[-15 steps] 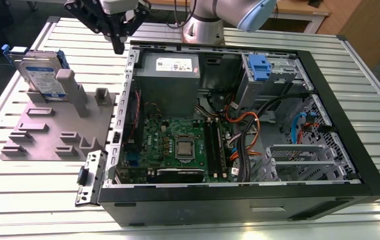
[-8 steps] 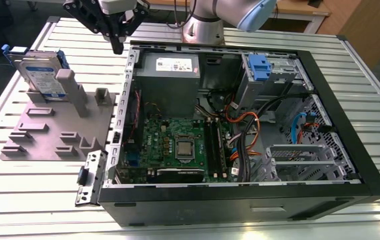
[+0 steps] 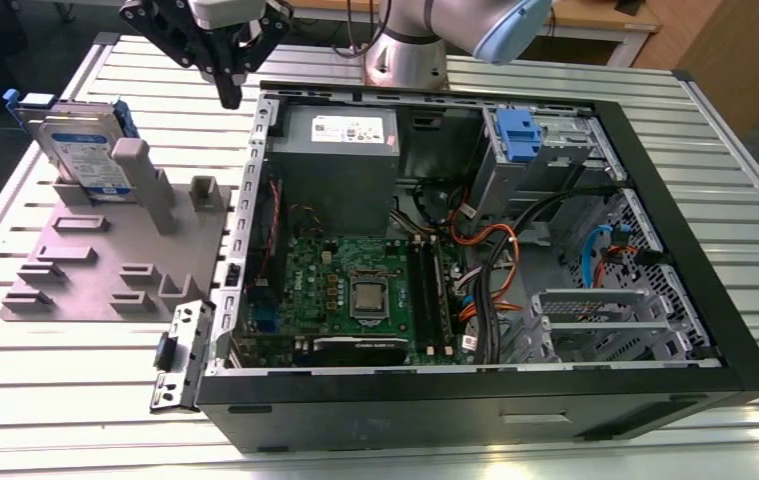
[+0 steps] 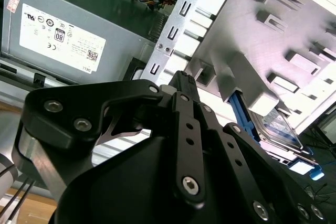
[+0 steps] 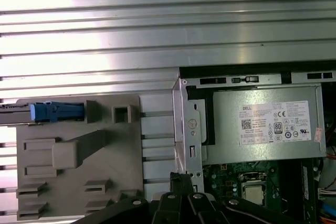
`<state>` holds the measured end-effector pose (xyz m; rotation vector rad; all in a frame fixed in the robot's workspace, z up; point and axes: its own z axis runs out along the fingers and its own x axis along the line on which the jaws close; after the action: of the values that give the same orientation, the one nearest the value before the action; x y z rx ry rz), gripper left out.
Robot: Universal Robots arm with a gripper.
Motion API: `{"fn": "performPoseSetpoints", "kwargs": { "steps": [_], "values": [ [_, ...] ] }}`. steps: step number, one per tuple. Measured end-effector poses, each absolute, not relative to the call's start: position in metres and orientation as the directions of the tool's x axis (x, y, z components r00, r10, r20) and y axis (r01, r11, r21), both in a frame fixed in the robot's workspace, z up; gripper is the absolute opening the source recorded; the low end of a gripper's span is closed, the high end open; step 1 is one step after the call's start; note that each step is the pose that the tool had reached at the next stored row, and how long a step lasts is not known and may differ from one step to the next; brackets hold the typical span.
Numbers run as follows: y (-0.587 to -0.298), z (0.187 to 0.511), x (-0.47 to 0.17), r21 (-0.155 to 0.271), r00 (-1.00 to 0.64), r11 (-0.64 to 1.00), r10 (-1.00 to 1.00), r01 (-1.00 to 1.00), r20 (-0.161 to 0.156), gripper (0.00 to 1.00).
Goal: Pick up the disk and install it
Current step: 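Reach for the disk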
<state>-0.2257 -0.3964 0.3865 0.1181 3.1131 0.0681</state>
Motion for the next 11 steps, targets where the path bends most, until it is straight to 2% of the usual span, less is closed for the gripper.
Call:
{"fn": "performPoseSetpoints", "kwargs": {
  "steps": [11],
  "values": [
    [-0.3952, 0.3863, -0.2315, 0.045, -0.997, 0.996, 0.076, 0.075, -0.024, 0.11]
  ]
}}
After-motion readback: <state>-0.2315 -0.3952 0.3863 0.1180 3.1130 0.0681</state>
